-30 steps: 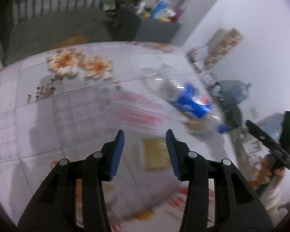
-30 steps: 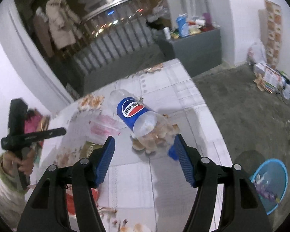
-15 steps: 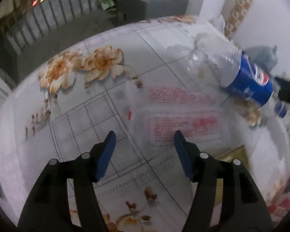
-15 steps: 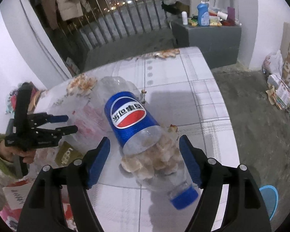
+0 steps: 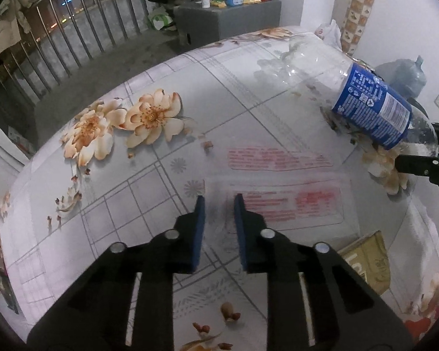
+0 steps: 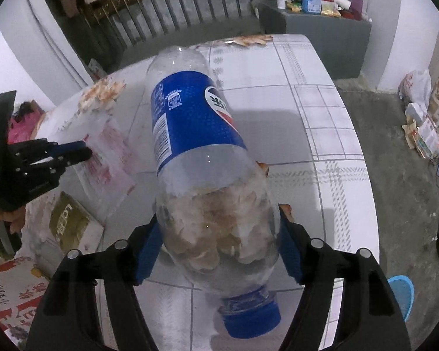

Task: Collect trash
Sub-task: 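Grasp the clear red-printed plastic bag with left gripper while right gripper grasps the Pepsi bottle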

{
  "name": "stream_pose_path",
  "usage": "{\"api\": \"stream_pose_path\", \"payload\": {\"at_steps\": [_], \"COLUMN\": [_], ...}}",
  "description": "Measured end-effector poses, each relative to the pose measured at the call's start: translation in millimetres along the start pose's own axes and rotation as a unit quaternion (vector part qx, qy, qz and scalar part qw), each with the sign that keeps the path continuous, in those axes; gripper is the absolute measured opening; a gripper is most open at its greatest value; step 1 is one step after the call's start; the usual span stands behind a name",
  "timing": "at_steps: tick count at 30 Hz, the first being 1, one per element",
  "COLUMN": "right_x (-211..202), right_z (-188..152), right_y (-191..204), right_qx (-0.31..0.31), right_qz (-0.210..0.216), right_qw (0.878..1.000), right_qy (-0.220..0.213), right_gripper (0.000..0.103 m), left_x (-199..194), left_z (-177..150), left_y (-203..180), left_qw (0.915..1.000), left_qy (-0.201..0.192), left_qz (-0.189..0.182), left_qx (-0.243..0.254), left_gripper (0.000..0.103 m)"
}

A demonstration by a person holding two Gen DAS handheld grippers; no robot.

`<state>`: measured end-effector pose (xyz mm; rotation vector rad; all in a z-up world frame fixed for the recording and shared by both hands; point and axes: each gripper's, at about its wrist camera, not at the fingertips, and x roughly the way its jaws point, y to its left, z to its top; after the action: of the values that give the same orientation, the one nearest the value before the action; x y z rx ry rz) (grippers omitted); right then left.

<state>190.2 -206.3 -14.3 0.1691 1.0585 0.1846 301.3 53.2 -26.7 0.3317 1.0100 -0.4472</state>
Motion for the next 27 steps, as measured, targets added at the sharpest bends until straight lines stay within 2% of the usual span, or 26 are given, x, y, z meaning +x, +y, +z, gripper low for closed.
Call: {"api": "stream_pose_path", "payload": {"at_steps": [1, 3, 13, 27], "right_x": [0, -1, -14, -68], "right_z": [-1, -2, -18, -45], "right_y": [0, 1, -4, -25], "right_qx": [0.001, 0.001, 0.031, 0.102], "right_qz": [0.002, 0.003, 0.009, 0.051], "right_qw": [1.000, 1.000, 0.999, 0.992], "right_qy": [0.000, 0.001, -0.005, -0.061], "right_gripper": [0.068, 0.068, 0.067, 0.067], "left_x": [0, 0, -4, -67], "left_z": [0, 0, -6, 2], "left_y": [0, 1, 6, -3], "left_qw": [1.0000, 0.9998, 0.9998, 0.9956], "left_qy": [-0.002, -0.004, -0.018, -0.091], "left_qz": [0.005, 0.015, -0.002, -0.021], "left_qx": [0.003, 0.010, -0.002, -0.002], "left_gripper": [0.012, 0.000, 0.000, 0.000]}}
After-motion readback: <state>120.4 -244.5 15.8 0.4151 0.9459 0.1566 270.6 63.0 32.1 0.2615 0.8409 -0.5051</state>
